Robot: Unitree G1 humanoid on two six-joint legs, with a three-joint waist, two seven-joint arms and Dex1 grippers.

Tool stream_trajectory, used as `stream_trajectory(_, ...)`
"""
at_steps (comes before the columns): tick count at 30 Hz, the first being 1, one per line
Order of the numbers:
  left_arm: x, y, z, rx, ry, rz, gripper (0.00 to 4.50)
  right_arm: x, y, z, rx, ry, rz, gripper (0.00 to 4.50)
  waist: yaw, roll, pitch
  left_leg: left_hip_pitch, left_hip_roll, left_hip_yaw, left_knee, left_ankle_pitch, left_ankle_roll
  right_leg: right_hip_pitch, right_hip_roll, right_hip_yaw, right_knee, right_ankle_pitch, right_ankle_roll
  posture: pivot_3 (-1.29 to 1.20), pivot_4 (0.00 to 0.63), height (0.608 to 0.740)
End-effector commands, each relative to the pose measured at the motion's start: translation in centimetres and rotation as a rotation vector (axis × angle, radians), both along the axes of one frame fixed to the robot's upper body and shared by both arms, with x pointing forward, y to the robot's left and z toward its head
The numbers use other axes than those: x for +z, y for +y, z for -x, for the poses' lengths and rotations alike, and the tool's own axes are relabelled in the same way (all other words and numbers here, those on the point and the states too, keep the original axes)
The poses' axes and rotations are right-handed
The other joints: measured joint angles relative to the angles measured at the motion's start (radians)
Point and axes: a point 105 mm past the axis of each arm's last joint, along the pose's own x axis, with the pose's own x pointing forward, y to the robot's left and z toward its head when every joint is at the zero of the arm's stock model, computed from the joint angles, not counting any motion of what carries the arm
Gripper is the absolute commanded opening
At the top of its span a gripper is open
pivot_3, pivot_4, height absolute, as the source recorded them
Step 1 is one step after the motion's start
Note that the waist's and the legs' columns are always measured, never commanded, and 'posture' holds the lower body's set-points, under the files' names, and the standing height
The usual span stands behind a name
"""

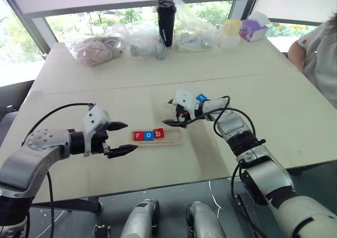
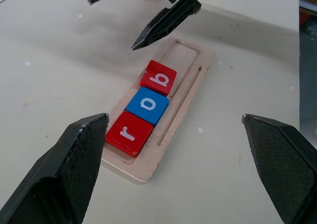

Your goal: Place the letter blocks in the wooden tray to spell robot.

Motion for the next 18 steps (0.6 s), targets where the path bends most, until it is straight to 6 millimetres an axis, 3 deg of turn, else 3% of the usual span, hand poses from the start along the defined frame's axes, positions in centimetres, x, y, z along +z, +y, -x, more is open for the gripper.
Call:
stream_trajectory(1,1.1,-0.1,0.0,-0.003,-0.044,0.011,4.50,0.8,1.2,0.4,0.072,-0.034,0.000,4.43,0.000,0.000,0.000,0.000,0.000,0.000,0.000,0.000,0.000,0.000,0.000,0.000,0.000,0.000,0.000,0.00,0.150,0.740)
stream_trajectory(7,0.8,-0.2,0.2,0.007,-0.038,0.017,4.50,-0.3,1.6,1.7,0.138,0.002,0.006,4.43,0.002,0.000,0.000,0.000,0.000,0.000,0.001,0.000,0.000,0.000,0.000,0.000,0.003,0.000,0.000,0.00,0.150,0.740)
stream_trajectory(13,0.7,-0.1,0.1,0.013,-0.037,0.020,4.50,-0.1,1.7,2.1,0.146,-0.003,-0.003,4.43,0.001,0.000,0.000,0.001,0.000,0.000,0.002,0.002,-0.003,0.000,0.000,0.000,0.011,0.000,0.000,0.00,0.150,0.740)
stream_trajectory(16,0.7,-0.2,0.0,0.014,-0.040,0.021,4.50,0.9,1.0,1.0,0.080,-0.045,-0.025,4.43,0.001,0.000,0.000,0.001,0.001,0.000,0.002,0.002,-0.004,-0.001,0.000,0.000,0.012,0.000,0.000,0.00,0.150,0.740)
stream_trajectory(18,1.0,-0.2,-0.2,0.012,-0.053,0.024,4.50,3.0,-0.3,-0.3,-0.004,-0.094,-0.077,4.43,0.004,0.000,0.000,0.001,0.001,0.000,0.002,0.003,-0.004,-0.001,0.000,0.000,0.012,0.000,0.000,0.00,0.150,0.740)
